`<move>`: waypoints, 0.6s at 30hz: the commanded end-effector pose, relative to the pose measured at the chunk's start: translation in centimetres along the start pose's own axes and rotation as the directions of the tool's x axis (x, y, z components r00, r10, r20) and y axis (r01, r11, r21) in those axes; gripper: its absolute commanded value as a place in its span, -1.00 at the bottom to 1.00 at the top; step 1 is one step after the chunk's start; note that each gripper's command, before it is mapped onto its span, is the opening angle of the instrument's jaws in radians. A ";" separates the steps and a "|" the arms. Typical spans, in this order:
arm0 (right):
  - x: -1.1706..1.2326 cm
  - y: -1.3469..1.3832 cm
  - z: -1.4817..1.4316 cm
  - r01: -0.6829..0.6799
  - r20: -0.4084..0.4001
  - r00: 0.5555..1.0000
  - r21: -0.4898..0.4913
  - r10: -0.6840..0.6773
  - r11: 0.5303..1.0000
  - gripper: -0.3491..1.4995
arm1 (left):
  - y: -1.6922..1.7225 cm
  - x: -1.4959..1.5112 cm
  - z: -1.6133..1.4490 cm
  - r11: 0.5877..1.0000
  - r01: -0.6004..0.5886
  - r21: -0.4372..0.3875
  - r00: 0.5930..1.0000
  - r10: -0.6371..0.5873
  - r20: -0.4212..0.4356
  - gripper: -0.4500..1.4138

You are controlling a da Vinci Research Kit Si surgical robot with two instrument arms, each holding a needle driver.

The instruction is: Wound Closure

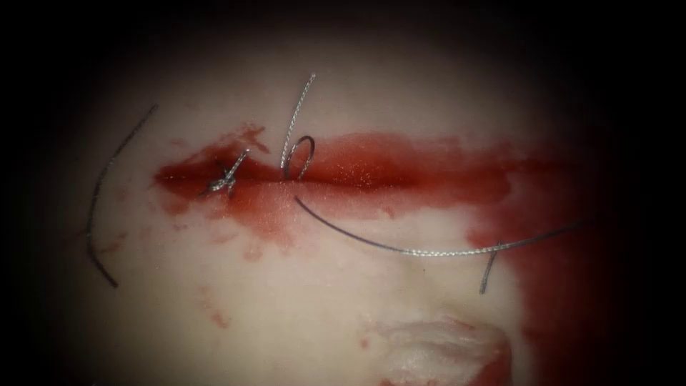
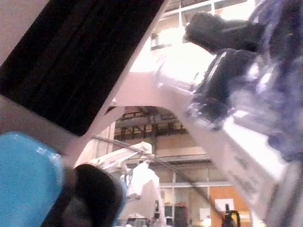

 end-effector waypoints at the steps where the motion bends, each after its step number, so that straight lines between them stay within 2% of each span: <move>1: -0.01 0.02 0.30 0.023 -0.018 1.000 -0.009 -0.023 1.000 -0.47 | -0.10 -0.09 0.06 1.000 -0.027 0.009 1.000 0.027 0.010 -1.00; 2: -0.06 0.01 0.47 0.030 -0.036 0.999 -0.024 -0.031 0.999 -0.49 | -0.13 -0.10 0.12 0.997 -0.066 0.033 0.997 0.065 0.031 -1.00; 4: -0.07 0.01 0.56 0.034 -0.038 0.999 -0.033 -0.035 0.999 -0.51 | -0.14 -0.11 0.13 0.995 -0.084 0.046 0.996 0.082 0.037 -1.00; 5: -0.07 0.00 0.73 -0.006 -0.047 0.999 -0.051 0.004 0.999 -0.57 | -0.16 -0.12 0.15 0.994 -0.082 0.068 0.996 0.078 0.050 -1.00; 6: -0.06 -0.01 0.80 -0.036 -0.051 0.998 -0.058 0.033 0.998 -0.53 | -0.17 -0.13 0.16 0.994 -0.087 0.073 0.995 0.083 0.058 -1.00; 7: -0.04 -0.03 0.96 -0.110 -0.059 0.992 -0.055 0.107 0.992 -0.29 | -0.17 -0.14 0.18 0.993 -0.087 0.078 0.995 0.082 0.063 -1.00; 8: -0.05 -0.04 1.03 -0.135 -0.062 0.989 -0.057 0.132 0.989 -0.26 | -0.17 -0.14 0.20 0.993 -0.088 0.081 0.994 0.082 0.065 -1.00; 11: -0.14 -0.08 1.28 -0.194 -0.057 0.980 -0.066 0.191 0.979 -0.47 | -0.17 -0.14 0.22 0.993 -0.088 0.080 0.994 0.082 0.069 -1.00; 13: -0.24 -0.12 1.53 -0.213 -0.016 0.977 -0.057 0.212 0.975 -0.49 | -0.17 -0.14 0.24 0.993 -0.087 0.080 0.994 0.082 0.071 -1.00; 14: -0.30 -0.13 1.66 -0.206 0.005 0.978 -0.051 0.206 0.977 -0.46 | -0.18 -0.14 0.24 0.993 -0.093 0.079 0.994 0.087 0.072 -1.00; 15: -0.44 -0.18 1.91 -0.174 0.026 0.984 -0.054 0.176 0.983 -0.20 | -0.18 -0.15 0.25 0.992 -0.099 0.078 0.993 0.093 0.076 -1.00; 16: -0.49 -0.19 2.00 -0.168 0.030 0.985 -0.053 0.170 0.984 -0.09 | -0.18 -0.15 0.25 0.992 -0.104 0.077 0.992 0.098 0.076 -1.00; 17: -0.49 -0.19 2.00 -0.168 0.030 0.985 -0.053 0.170 0.984 -0.09 | -0.18 -0.15 0.25 0.992 -0.104 0.077 0.992 0.098 0.076 -1.00; 18: -0.60 -0.20 2.15 -0.183 0.021 0.983 -0.051 0.184 0.982 -0.04 | -0.18 -0.15 0.25 0.992 -0.104 0.077 0.992 0.098 0.079 -1.00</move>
